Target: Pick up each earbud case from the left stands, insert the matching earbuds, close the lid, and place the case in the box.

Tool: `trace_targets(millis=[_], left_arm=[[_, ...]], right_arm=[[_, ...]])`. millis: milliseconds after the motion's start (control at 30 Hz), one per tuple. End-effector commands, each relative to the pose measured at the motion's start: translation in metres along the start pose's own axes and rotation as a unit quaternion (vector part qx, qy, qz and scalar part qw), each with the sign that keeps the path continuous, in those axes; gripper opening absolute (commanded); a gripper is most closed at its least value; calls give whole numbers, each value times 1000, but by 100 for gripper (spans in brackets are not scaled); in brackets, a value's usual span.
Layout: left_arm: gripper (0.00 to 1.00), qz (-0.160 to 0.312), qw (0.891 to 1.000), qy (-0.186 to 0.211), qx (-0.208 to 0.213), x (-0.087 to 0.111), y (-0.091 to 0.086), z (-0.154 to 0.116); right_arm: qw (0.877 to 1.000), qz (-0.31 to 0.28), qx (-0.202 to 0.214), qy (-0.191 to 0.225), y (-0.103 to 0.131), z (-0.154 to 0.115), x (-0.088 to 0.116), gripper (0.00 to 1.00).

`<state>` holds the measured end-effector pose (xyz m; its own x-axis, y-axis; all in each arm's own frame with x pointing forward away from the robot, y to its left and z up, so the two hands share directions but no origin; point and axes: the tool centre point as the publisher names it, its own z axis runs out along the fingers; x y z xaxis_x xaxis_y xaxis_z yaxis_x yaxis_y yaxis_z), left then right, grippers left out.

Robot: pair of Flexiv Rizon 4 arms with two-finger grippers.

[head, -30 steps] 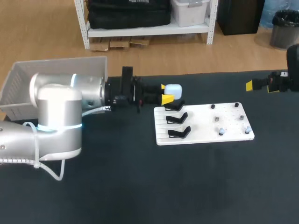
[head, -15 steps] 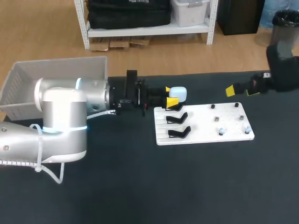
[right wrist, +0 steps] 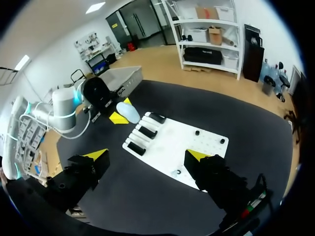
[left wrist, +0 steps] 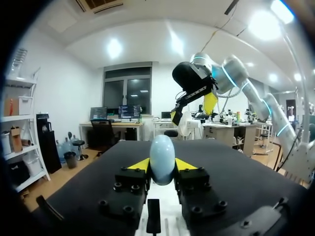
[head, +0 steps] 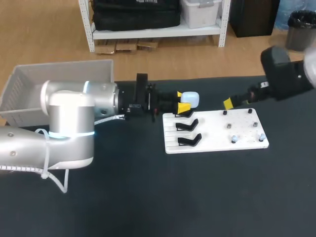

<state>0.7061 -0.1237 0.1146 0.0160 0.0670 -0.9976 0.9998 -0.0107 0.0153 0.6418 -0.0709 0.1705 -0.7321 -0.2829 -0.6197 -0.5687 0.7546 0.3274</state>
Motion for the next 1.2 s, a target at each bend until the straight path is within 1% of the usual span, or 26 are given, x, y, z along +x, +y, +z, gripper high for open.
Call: trace_targets(millis=[33, 300, 600, 800, 1200], left_arm=[[0, -1, 1000, 1, 5, 1, 4, 1], [0, -1, 1000, 1, 5, 1, 4, 1], [0, -1, 1000, 1, 5, 1, 4, 1], [0, -1, 1000, 1, 5, 1, 4, 1], [0, -1, 1000, 1, 5, 1, 4, 1]], right_arm=[[1000, -1, 26, 1, 9, 8, -3, 100], [1000, -2, 25, 8, 23, 25, -18, 100], [999, 17, 16, 41, 32, 48, -30, 100], [997, 32, 11, 63, 33, 63, -32, 100], [996, 46, 13, 80, 30, 82, -32, 100]])
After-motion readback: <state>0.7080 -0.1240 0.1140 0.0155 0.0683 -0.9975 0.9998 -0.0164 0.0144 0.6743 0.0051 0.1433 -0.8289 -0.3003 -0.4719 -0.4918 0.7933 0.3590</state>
